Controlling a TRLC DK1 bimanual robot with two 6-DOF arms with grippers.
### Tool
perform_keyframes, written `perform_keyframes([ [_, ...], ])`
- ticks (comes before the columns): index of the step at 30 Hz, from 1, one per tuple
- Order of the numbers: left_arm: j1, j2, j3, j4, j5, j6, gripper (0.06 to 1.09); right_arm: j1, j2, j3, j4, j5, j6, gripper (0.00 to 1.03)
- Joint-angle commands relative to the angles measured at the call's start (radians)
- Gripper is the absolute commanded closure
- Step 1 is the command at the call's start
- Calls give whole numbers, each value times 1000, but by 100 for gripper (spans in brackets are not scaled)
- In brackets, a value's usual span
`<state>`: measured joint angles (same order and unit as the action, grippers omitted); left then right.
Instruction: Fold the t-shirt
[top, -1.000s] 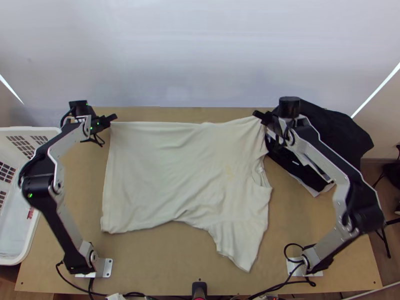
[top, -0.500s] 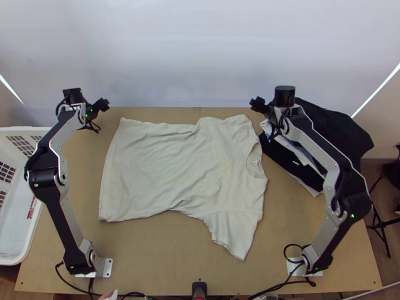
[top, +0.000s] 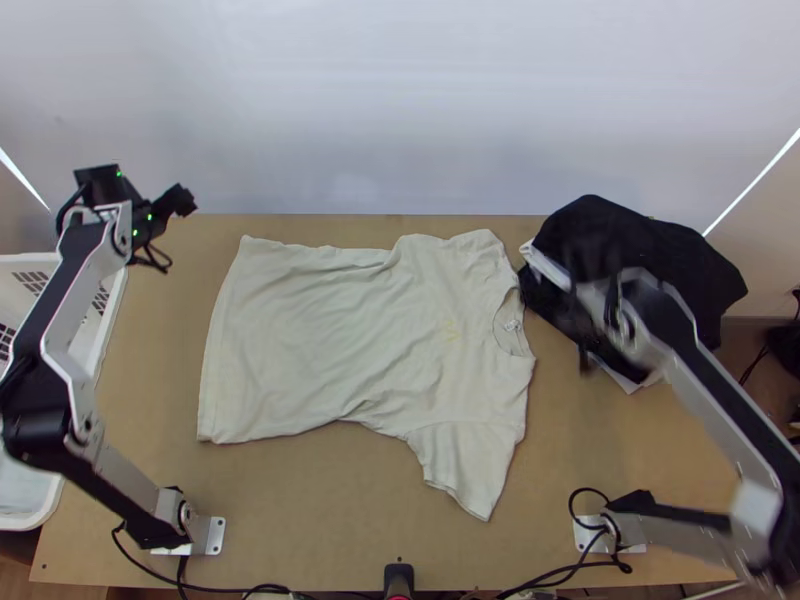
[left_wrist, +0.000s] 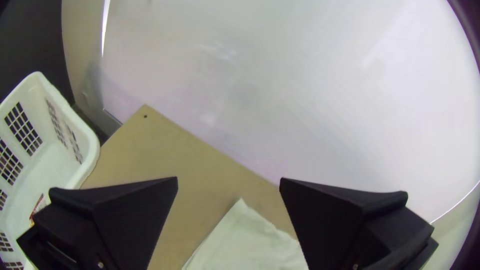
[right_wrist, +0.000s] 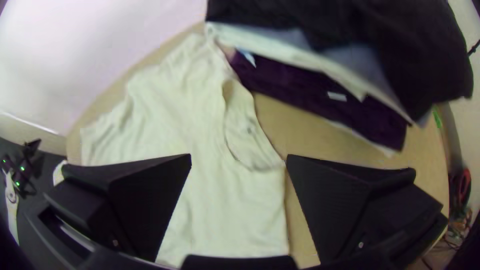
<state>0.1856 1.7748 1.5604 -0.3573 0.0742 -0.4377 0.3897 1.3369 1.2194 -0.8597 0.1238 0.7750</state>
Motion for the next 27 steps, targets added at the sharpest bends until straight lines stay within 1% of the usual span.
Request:
perform_keyframes([
  [1,-15,-219,-249,-19,9,-32,10,132,-344,-406,-180,-18,125,12],
  [3,-31,-264,-304,-12,7,-44,10,172,-424,-475,-193,-27,178,12],
  [4,-40,-285,-326,-9,6,-55,10,164,-472,-491,-182,-32,214,12],
  [5,-48,-305,-341,-8,6,-64,10,163,-492,-495,-185,-39,224,12],
  [7,-61,-336,-364,-3,-4,-68,10,163,-481,-509,-197,-38,195,12],
  [8,-67,-347,-373,0,-10,-68,10,153,-482,-520,-194,-39,185,14],
  [11,-87,-383,-388,-3,-28,-70,10,141,-463,-537,-171,-44,148,28],
  [12,-94,-397,-390,-8,-36,-70,10,140,-459,-540,-159,-44,133,38],
  [13,-100,-407,-390,-12,-40,-70,10,133,-436,-546,-145,-46,102,46],
  [14,-100,-416,-390,-17,-47,-70,10,129,-420,-554,-145,-46,87,48],
  [18,-107,-442,-392,-45,-54,-68,10,112,-403,-589,-136,-124,43,47],
  [21,-107,-437,-395,-54,-54,-59,10,112,-381,-594,-127,-148,41,47],
  [27,-109,-433,-399,-55,-67,-49,10,120,-354,-626,-52,-164,32,47],
])
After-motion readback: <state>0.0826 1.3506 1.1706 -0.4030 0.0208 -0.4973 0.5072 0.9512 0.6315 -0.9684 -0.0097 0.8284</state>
